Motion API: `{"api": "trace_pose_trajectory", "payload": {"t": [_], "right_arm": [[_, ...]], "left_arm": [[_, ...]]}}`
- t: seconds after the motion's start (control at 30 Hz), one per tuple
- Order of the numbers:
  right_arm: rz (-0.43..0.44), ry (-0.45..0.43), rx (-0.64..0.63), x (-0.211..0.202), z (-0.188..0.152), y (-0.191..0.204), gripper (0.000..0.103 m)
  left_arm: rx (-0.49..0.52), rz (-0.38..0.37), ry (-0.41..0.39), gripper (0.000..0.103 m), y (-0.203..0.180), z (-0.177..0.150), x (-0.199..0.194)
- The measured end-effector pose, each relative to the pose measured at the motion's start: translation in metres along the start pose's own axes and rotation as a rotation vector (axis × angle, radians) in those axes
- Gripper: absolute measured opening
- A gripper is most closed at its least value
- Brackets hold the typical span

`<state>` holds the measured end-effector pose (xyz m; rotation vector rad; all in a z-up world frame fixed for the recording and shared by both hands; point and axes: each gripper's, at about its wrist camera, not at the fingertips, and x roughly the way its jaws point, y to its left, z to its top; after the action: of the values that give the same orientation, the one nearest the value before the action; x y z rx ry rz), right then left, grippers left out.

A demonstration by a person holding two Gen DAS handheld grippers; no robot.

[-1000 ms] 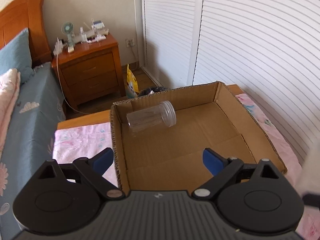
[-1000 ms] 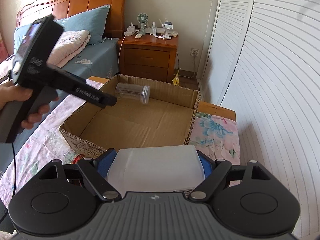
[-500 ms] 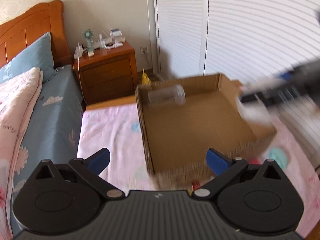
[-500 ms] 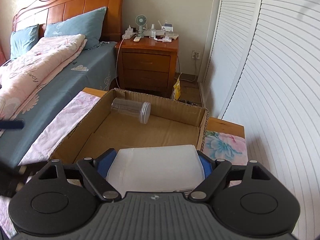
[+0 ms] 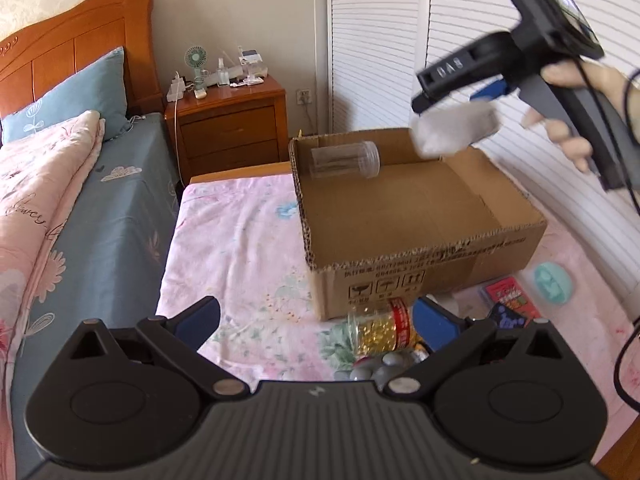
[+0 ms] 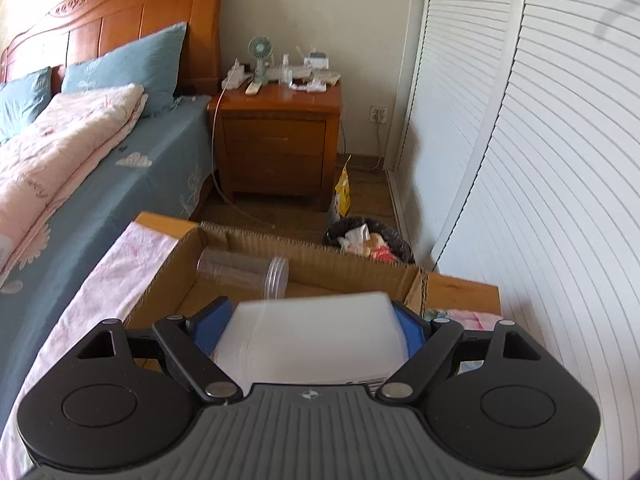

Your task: Organize rigid objects

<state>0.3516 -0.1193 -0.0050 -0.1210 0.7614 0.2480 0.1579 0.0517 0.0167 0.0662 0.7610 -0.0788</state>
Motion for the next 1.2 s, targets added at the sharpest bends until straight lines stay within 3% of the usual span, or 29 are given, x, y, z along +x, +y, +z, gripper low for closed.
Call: {"api": "trace_pose_trajectory", "payload": {"t": [0.03, 0.3, 0.5, 0.7, 1.03, 1.2], "right_arm": [[0.003, -0.001, 0.021, 0.002, 0.0, -0.002, 0.103], [0.011, -0.008, 0.024, -0.016, -0.014, 0.0, 0.103], [0.024, -0.004, -0.044, -0.044, -0.046, 0.011, 0.103], [0.065, -0.014, -0.071, -0.073, -0.1, 0.016, 0.103], [0.08, 0.126, -0.112, -0.087, -0.208, 0.032, 0.103], [0.067, 0.176, -0.125, -0.079, -0.237, 0.047, 0.103]], "left_arm": [[-0.007, 0.002, 0.005, 0.102, 0.0, -0.001, 0.0], [-0.006, -0.033, 0.039, 0.102, 0.0, -0.018, 0.004], [-0.013, -0.051, 0.062, 0.102, -0.006, -0.026, 0.006], [0.004, -0.068, 0.059, 0.102, -0.01, -0.034, 0.004], [0.031, -0.099, 0.08, 0.102, -0.01, -0.048, 0.008], [0.043, -0.134, 0.089, 0.102, -0.012, -0.054, 0.012]]}}
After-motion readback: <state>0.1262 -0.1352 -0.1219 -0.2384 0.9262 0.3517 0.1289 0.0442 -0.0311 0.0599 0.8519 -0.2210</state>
